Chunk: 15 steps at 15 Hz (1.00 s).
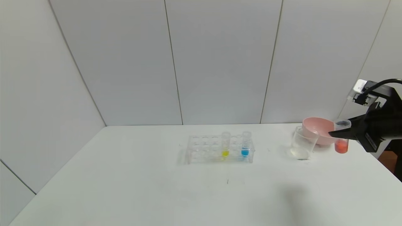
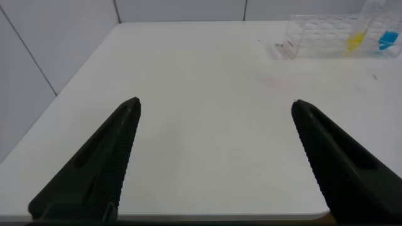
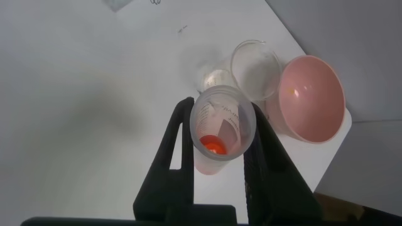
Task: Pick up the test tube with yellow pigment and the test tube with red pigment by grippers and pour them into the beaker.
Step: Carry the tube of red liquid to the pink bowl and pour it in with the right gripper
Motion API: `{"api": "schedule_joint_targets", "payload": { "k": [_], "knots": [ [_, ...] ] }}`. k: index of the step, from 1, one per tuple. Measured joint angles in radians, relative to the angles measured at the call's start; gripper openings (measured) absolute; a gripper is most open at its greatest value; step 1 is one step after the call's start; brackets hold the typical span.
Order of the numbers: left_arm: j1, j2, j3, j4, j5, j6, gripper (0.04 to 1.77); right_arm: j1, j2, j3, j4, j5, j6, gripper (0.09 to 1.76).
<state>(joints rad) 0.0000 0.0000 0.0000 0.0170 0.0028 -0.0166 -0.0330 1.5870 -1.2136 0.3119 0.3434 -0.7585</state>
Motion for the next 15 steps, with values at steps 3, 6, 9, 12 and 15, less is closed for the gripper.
{"api": "schedule_joint_targets", "payload": {
  "k": [3, 6, 9, 12, 15],
  "knots": [
    [0.0, 0.0, 0.0, 0.0, 0.0, 0.0, 1.72, -0.022, 0.077, -0.063, 0.005, 0.0, -0.059, 0.51],
    [0.0, 0.0, 0.0, 0.0, 0.0, 0.0, 1.72, -0.025, 0.172, -0.171, 0.027, -0.003, -0.089, 0.51],
    [0.0, 0.0, 0.0, 0.0, 0.0, 0.0, 1.72, -0.038, 0.262, -0.337, 0.16, -0.006, -0.117, 0.51],
    [0.0, 0.0, 0.0, 0.0, 0.0, 0.0, 1.72, -0.07, 0.343, -0.552, 0.356, -0.043, -0.172, 0.51],
    [0.0, 0.0, 0.0, 0.0, 0.0, 0.0, 1.72, -0.121, 0.427, -0.74, 0.51, -0.103, -0.286, 0.51]
  ]
}}
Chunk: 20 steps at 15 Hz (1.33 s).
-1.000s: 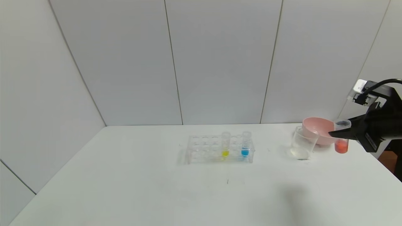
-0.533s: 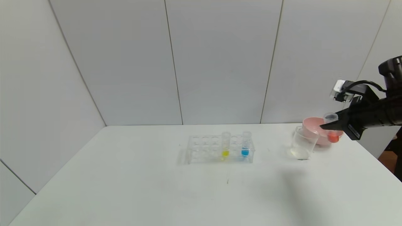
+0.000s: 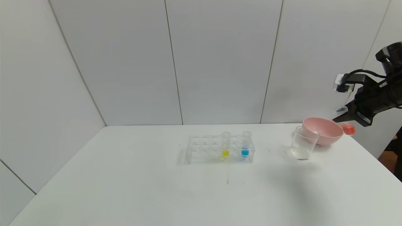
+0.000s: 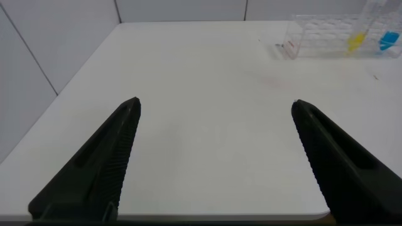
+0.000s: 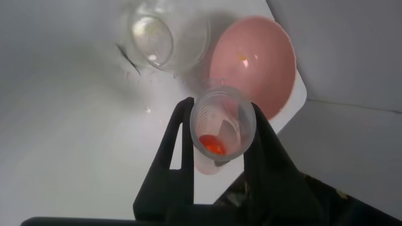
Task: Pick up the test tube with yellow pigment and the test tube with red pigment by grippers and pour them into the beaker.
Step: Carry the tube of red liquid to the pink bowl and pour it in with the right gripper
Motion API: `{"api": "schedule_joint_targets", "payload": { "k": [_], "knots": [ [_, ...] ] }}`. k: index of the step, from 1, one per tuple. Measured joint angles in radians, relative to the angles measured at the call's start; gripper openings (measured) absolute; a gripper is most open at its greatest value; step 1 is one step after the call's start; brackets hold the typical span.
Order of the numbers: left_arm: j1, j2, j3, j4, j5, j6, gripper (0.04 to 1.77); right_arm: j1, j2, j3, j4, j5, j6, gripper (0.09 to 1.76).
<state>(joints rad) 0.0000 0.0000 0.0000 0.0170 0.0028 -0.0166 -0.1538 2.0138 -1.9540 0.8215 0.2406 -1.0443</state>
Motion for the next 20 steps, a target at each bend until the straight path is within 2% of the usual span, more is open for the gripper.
{"api": "schedule_joint_targets", "payload": {
  "k": [3, 6, 9, 13, 20],
  "knots": [
    [0.0, 0.0, 0.0, 0.0, 0.0, 0.0, 1.72, -0.018, 0.051, -0.04, 0.008, -0.031, -0.053, 0.51],
    [0.0, 0.0, 0.0, 0.0, 0.0, 0.0, 1.72, -0.01, 0.072, -0.045, -0.004, -0.102, -0.08, 0.51],
    [0.0, 0.0, 0.0, 0.0, 0.0, 0.0, 1.72, 0.008, 0.085, -0.047, -0.031, -0.11, -0.087, 0.51],
    [0.0, 0.0, 0.0, 0.0, 0.0, 0.0, 1.72, 0.04, 0.107, -0.046, -0.073, -0.239, -0.087, 0.51],
    [0.0, 0.0, 0.0, 0.0, 0.0, 0.0, 1.72, 0.093, 0.126, -0.046, -0.079, -0.297, -0.127, 0.51]
  ]
}}
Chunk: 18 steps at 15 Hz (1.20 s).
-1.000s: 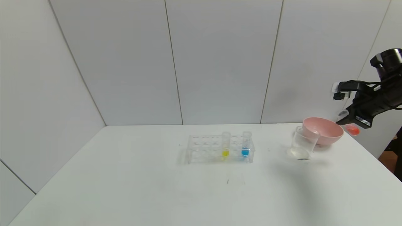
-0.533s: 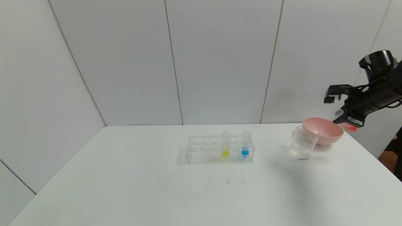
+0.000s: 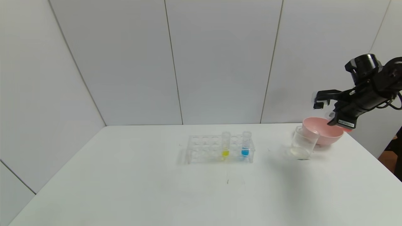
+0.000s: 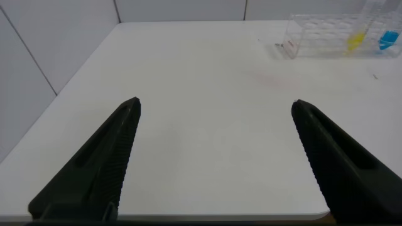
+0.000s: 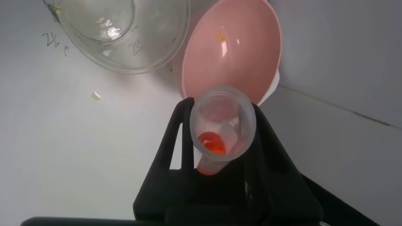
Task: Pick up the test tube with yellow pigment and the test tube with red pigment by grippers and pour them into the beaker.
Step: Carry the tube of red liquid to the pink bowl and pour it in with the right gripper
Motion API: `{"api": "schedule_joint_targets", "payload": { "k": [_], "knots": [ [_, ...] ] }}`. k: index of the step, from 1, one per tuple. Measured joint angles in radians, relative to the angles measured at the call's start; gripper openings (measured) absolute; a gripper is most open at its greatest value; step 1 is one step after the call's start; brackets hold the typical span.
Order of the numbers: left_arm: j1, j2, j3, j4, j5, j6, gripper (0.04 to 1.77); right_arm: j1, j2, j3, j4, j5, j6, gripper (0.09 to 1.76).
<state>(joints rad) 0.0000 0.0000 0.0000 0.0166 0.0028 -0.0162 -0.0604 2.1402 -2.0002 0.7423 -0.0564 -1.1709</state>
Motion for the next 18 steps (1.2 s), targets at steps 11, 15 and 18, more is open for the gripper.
{"api": "schedule_joint_targets", "payload": {
  "k": [11, 15, 18],
  "knots": [
    [0.0, 0.0, 0.0, 0.0, 0.0, 0.0, 1.72, 0.091, 0.039, 0.0, -0.016, -0.204, -0.043, 0.51],
    [0.0, 0.0, 0.0, 0.0, 0.0, 0.0, 1.72, 0.11, 0.049, 0.0, -0.037, -0.278, -0.099, 0.51],
    [0.0, 0.0, 0.0, 0.0, 0.0, 0.0, 1.72, 0.114, 0.051, 0.0, -0.061, -0.289, -0.128, 0.51]
  ]
}}
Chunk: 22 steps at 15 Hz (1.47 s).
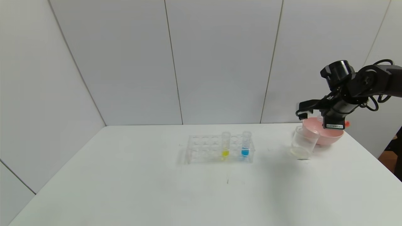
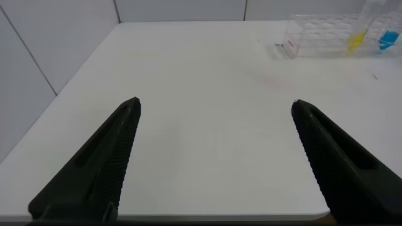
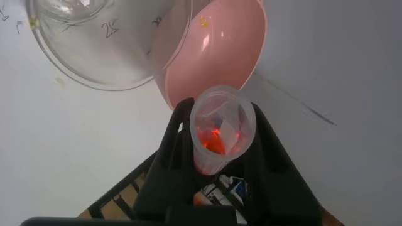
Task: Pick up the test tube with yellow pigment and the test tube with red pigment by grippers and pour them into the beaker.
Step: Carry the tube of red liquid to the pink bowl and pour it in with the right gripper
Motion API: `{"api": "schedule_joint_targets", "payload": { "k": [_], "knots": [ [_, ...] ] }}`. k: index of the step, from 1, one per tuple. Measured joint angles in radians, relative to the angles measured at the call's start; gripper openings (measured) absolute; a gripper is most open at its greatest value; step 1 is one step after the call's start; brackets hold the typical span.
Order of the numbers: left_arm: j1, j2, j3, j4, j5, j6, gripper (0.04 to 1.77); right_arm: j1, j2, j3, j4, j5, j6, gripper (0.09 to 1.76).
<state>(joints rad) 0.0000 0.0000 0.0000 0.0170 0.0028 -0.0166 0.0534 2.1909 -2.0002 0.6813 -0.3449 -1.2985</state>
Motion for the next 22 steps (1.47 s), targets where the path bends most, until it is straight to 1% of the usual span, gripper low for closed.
{"api": "schedule_joint_targets", "payload": {
  "k": [1, 3, 11, 13, 19, 22],
  "knots": [
    [0.0, 0.0, 0.0, 0.0, 0.0, 0.0, 1.72, 0.005, 0.0, 0.0, -0.004, -0.021, -0.002, 0.51],
    [0.0, 0.0, 0.0, 0.0, 0.0, 0.0, 1.72, 0.019, 0.001, 0.0, -0.01, -0.094, -0.019, 0.51],
    [0.0, 0.0, 0.0, 0.0, 0.0, 0.0, 1.72, 0.042, 0.035, 0.0, -0.066, -0.222, -0.07, 0.51],
    [0.0, 0.0, 0.0, 0.0, 0.0, 0.0, 1.72, 0.044, 0.041, 0.0, -0.076, -0.246, -0.088, 0.51],
    [0.0, 0.0, 0.0, 0.0, 0.0, 0.0, 1.72, 0.061, 0.044, 0.0, -0.077, -0.272, -0.134, 0.51],
    [0.0, 0.0, 0.0, 0.0, 0.0, 0.0, 1.72, 0.068, 0.042, 0.0, -0.066, -0.323, -0.183, 0.51]
  ]
}}
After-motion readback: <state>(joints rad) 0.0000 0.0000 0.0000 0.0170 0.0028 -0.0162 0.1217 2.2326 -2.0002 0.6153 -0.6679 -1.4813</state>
